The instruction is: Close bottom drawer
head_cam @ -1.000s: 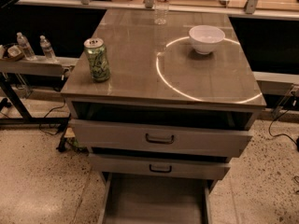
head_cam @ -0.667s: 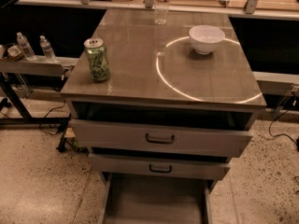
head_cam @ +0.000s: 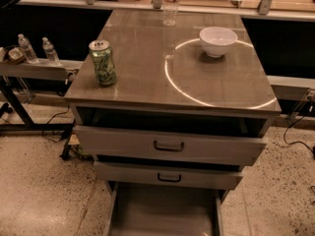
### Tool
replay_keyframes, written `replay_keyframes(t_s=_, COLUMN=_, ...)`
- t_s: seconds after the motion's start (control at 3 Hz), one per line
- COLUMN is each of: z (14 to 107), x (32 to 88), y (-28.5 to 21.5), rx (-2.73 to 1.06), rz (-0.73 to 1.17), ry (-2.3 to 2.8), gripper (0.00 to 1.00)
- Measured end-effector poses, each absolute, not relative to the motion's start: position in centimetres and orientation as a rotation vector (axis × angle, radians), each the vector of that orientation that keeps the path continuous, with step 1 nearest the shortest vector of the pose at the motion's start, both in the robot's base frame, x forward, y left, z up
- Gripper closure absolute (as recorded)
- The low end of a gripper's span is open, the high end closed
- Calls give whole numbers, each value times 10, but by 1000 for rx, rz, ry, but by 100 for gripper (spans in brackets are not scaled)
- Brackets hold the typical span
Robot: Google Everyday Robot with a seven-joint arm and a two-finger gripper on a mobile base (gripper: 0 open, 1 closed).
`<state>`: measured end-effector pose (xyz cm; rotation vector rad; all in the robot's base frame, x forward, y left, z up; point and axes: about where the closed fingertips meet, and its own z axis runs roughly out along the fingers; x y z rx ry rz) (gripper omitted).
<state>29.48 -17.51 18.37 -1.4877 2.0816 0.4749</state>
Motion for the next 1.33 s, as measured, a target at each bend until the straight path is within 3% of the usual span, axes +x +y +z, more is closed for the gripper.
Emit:
replay_keyframes(t_s=0.33, z=180, x=312, y=-181, rx=-1534, rz=365, ry=2043, gripper=18)
replay_keyframes(t_s=1.33, z=199, x=347, y=-176, rx=-1571, rz=244, ry=1934, gripper=87)
